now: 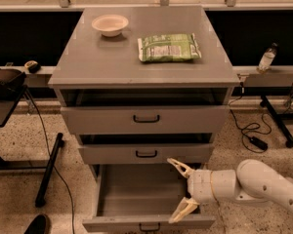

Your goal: Close bottom drawer

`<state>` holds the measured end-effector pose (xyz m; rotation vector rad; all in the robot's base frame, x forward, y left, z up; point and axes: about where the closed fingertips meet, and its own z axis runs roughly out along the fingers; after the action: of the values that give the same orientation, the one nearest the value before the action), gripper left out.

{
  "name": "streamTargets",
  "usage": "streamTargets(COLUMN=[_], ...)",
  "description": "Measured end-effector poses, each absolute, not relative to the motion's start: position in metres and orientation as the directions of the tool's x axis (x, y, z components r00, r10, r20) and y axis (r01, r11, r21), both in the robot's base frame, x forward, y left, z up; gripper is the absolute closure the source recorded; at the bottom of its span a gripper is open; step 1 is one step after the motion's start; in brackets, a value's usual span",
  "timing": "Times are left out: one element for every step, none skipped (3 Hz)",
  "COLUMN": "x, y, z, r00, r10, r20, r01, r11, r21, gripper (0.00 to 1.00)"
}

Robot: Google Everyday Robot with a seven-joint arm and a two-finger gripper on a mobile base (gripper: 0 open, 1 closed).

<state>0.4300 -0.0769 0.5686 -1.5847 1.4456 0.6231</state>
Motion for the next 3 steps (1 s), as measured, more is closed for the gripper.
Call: streamTargets(x=[0.433,0.423,0.424], y=[-0.069,-0.059,-0.062], z=[0.555,0.493,0.433], r00=[0.206,0.286,0.405], r10=[-0.523,-0.547,-0.567], r20=[-0.827,-0.786,-0.717], r01=[-0.966,-0.948,-0.902], r11=[0.026,-0.044,-0.120], r21=[-0.257,-0.314,-0.415], gripper=[0.00,0.00,0.00])
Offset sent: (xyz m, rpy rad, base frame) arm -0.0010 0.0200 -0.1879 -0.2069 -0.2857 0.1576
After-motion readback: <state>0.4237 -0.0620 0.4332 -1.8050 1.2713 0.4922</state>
